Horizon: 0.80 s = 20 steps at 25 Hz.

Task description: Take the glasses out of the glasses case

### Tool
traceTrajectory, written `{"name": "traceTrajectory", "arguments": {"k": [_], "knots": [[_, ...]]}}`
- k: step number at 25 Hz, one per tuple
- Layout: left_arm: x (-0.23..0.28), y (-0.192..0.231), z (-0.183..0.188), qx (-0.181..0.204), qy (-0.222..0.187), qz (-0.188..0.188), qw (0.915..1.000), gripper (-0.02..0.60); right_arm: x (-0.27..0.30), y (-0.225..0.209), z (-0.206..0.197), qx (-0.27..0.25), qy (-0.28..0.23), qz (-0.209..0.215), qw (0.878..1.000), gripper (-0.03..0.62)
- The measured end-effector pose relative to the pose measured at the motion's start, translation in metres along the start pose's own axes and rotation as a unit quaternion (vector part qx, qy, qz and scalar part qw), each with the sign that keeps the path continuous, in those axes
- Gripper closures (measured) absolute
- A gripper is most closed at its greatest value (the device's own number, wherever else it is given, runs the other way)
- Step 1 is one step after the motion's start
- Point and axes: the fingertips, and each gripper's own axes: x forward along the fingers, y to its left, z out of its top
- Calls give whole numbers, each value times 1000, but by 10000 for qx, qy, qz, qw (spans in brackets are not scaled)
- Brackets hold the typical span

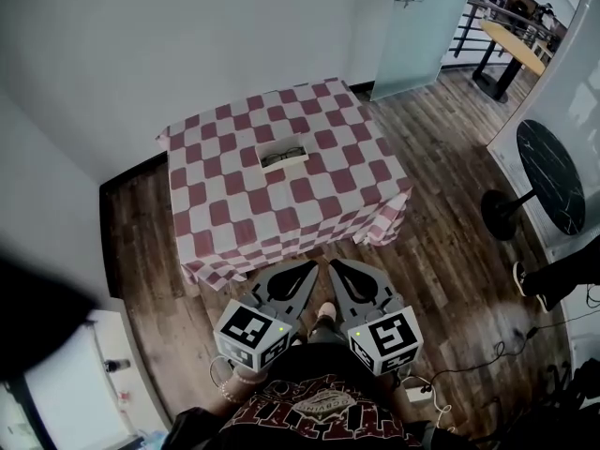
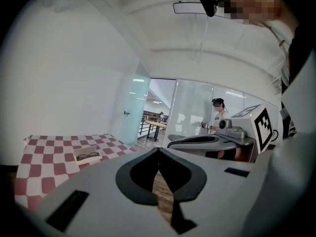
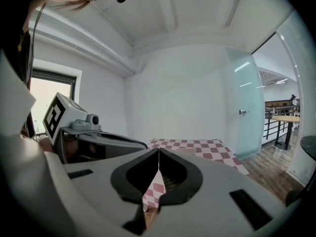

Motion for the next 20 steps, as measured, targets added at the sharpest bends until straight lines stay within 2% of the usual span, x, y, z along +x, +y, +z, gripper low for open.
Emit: {"name": "traceTrajectory", "arguments": {"k": [8, 20], "knots": [[34, 22, 19, -31, -28, 331, 9994, 578, 23, -40, 21, -153, -35, 353, 9993, 574], [75, 36, 29, 77, -35, 787, 9969, 578, 37, -85, 20, -364, 77, 764, 9964, 574]]}}
